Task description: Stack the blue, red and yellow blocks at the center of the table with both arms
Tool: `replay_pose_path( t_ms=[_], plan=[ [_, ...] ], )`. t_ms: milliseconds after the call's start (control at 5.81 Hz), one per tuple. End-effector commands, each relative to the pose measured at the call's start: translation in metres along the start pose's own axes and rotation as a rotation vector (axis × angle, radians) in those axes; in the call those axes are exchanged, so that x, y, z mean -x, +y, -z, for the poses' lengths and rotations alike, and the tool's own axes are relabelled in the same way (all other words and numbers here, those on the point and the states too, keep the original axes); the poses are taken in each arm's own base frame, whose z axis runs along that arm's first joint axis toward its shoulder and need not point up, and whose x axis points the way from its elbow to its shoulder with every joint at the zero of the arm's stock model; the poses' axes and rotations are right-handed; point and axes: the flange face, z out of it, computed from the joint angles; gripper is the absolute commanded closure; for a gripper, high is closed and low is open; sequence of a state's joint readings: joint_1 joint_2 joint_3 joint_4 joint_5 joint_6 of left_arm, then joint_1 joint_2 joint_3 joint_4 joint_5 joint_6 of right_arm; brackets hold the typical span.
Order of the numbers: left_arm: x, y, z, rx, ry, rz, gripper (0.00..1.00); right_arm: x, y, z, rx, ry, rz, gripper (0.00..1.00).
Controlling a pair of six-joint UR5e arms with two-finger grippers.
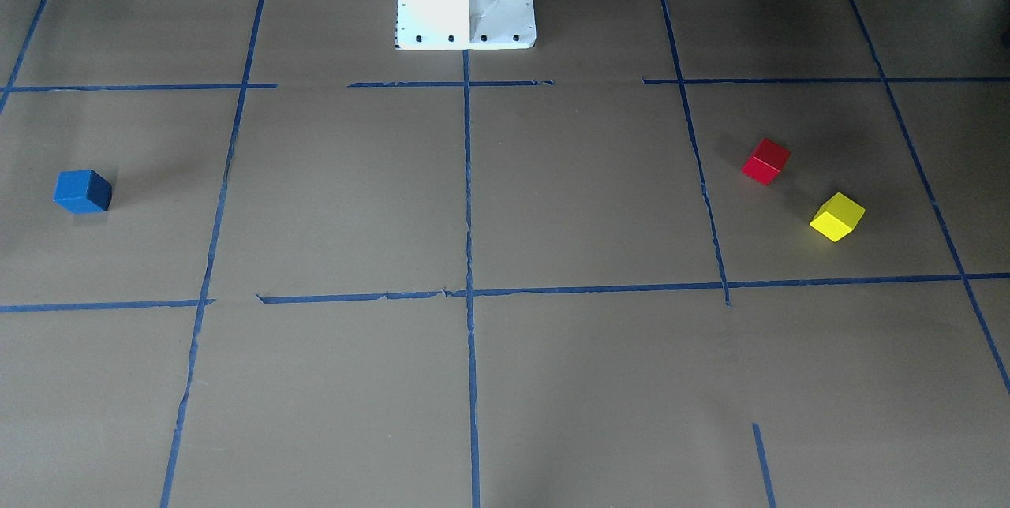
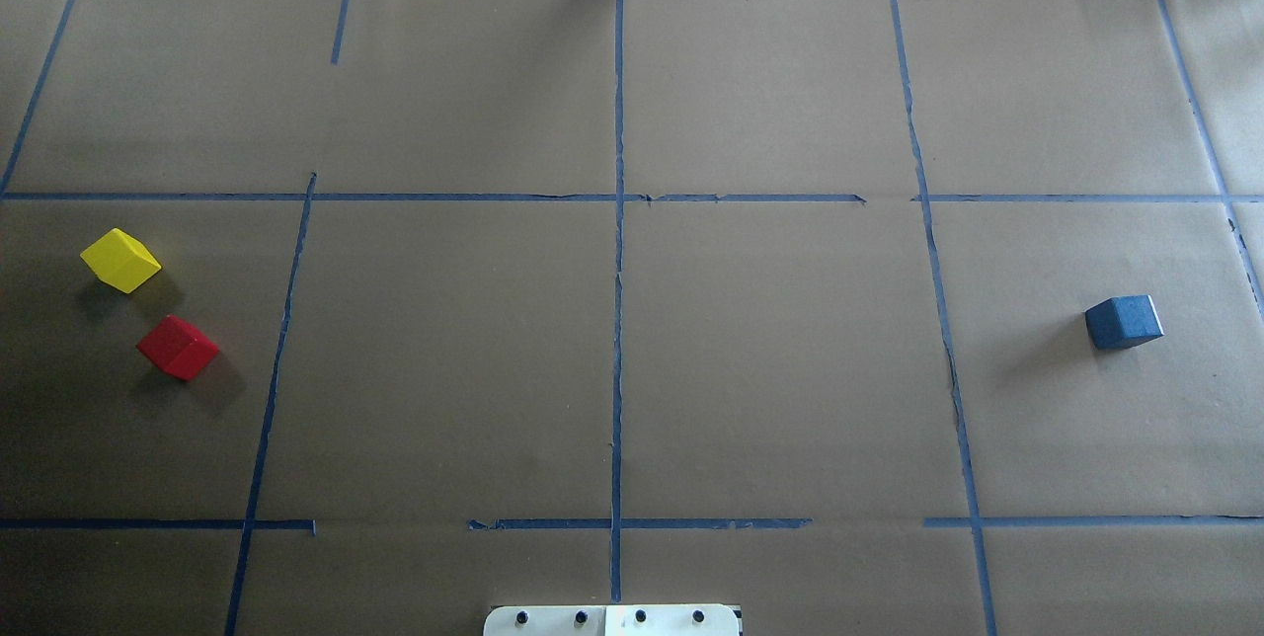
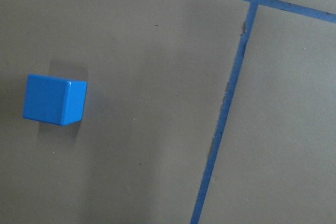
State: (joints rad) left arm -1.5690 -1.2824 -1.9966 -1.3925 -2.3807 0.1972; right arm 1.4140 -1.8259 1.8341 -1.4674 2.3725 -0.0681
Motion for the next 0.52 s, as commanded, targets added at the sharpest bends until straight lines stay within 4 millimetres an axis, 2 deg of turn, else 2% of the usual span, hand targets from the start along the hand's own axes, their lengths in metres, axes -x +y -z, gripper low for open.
replay_pose_path(
  t_ms=[0, 172, 344],
  plan=[
    [-0.002, -0.001, 0.0, -0.005, 0.018, -0.005, 0.0, 0.064, -0.022, -0.038, -0.017, -0.03, -0.018, 0.0],
    [-0.003, -0.005, 0.002, -0.038, 0.011, -0.036, 0.0, 0.104, -0.036, -0.06, -0.058, -0.012, -0.062, 0.01],
    [-0.003, -0.005, 0.001, -0.038, 0.011, -0.033, 0.0, 0.141, -0.06, -0.071, -0.089, -0.024, -0.118, 0.02]
  ],
)
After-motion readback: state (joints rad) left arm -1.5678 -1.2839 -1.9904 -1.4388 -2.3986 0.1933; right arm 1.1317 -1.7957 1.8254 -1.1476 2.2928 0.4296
